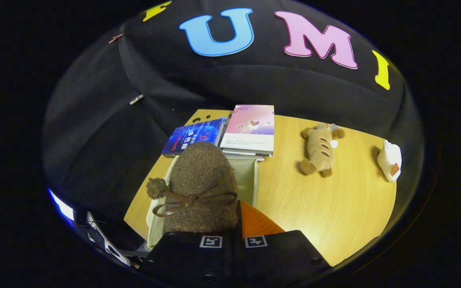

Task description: Open the storage box then place both shoes into the box .Put the left shoe in first, then the right shoe, with the right side of both shoes facing outward in a uniform manner.

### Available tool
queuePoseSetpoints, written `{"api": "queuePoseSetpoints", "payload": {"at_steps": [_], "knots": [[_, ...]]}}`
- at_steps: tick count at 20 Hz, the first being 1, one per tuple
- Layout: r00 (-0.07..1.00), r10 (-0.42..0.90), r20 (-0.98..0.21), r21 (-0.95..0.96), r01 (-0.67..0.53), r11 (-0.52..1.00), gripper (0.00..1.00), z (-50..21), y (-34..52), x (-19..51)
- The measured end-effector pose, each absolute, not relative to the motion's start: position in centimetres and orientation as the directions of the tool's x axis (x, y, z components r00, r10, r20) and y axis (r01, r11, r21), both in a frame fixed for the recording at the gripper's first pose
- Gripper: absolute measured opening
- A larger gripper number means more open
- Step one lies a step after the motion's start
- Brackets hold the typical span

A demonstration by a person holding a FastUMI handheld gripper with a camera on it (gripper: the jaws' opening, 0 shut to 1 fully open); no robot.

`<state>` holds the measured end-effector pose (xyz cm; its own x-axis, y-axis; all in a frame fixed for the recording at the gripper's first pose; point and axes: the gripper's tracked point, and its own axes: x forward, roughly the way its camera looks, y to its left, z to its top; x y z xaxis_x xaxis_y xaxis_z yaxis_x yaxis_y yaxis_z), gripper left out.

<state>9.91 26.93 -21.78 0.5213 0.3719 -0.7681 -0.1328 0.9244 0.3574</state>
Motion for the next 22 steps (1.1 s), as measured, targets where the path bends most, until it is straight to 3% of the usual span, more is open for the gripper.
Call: {"api": "queuePoseSetpoints", "payload": {"at_steps": [11,15,22], "knots": [[0.324,0.152,-0.934,0.118,-0.125,0.985,0.06,-31.7,30.2,8.8],[0.312,0.046,-0.949,0.005,-0.134,0.991,0.06,-32.6,29.9,9.4],[0.264,-0.018,-0.964,-0.072,-0.195,0.978,0.08,-34.7,30.0,8.5]]}}
